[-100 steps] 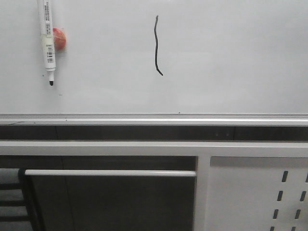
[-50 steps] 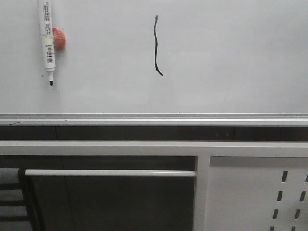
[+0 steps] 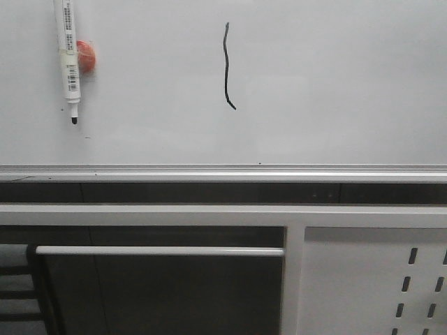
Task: Write number 1 on whiteboard
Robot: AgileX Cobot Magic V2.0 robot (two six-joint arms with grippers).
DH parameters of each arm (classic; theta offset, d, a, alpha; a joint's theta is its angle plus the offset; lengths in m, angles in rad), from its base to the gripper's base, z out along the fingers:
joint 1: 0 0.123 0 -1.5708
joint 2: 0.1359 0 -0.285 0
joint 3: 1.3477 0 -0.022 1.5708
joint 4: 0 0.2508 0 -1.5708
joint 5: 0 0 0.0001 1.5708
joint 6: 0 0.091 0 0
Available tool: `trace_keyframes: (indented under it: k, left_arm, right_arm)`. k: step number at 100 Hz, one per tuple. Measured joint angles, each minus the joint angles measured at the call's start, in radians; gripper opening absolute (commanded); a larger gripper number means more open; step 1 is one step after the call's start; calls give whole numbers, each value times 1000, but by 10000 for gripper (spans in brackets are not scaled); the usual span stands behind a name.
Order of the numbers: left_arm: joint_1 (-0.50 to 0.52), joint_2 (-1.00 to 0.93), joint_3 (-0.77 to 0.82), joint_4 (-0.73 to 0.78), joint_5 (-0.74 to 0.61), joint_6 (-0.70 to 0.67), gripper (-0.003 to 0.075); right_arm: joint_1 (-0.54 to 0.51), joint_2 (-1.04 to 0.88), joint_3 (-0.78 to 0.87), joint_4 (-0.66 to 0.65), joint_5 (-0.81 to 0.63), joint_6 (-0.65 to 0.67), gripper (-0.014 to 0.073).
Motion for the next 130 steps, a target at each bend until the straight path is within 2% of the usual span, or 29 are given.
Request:
trace_keyframes:
  k: [56, 130]
  left_arm:
    - [0, 0, 0, 66, -21, 0, -18]
    - [0, 0, 0, 70, -21, 0, -18]
  right_arm:
    - [0, 0, 0, 0, 0, 0, -53]
    - [0, 0, 0, 0, 0, 0, -53]
